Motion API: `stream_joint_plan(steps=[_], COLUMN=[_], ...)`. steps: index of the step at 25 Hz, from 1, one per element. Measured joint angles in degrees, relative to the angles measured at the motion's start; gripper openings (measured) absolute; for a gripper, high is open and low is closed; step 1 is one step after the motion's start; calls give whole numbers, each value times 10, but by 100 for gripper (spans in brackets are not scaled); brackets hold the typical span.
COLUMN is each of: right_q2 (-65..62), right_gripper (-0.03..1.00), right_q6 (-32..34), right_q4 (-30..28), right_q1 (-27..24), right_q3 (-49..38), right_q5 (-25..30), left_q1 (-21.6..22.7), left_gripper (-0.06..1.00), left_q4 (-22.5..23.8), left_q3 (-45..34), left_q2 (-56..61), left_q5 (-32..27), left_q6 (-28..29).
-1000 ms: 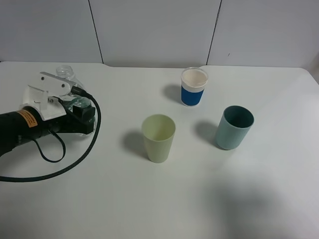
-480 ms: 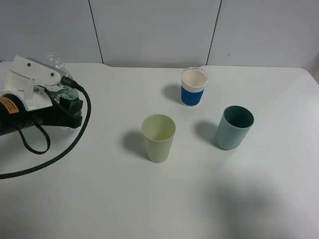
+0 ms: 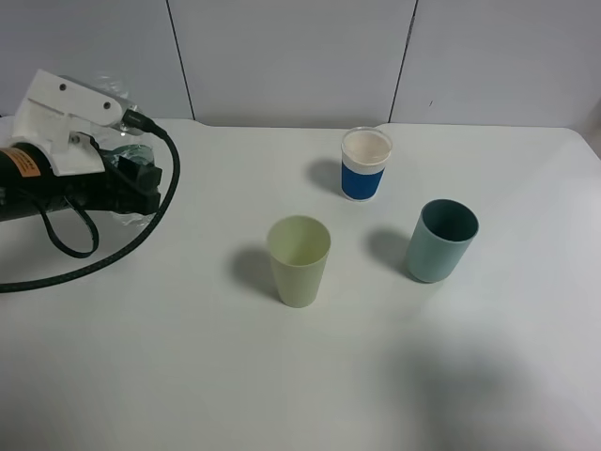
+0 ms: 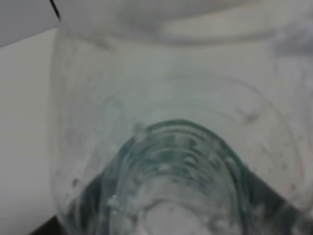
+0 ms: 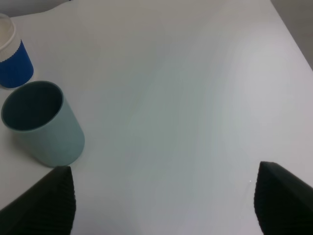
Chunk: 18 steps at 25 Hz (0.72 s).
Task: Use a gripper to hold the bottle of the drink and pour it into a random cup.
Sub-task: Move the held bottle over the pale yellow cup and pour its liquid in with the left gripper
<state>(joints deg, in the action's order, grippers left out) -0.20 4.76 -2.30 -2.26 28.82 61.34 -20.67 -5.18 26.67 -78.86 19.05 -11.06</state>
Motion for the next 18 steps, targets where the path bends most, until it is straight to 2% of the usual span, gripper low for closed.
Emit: stream_joint_plan(steps=[5,7,9,11,13,18], right_q2=[0,0,0,0,0,0], right_gripper=[74,74,74,74,74,74], right_q6=[0,0,0,0,0,0], right_q4=[0,0,0,0,1,1], right_q1=[0,0,0,0,0,0], right_q3=[0,0,0,0,0,0], right_q5=[0,0,0,0,0,0], left_q1=[0,0,0,-11,-28,-78], left_gripper=[47,47,47,47,47,47], left_q4=[-9,-34,-73,-123,-184,-381], left_q3=[16,16,16,16,16,16], left_q2=[3,3,3,3,3,4], left_q5=[-17,-22,-34,-40,-40,-23], left_q6=[-15,-38,-85,-143,-225,-441])
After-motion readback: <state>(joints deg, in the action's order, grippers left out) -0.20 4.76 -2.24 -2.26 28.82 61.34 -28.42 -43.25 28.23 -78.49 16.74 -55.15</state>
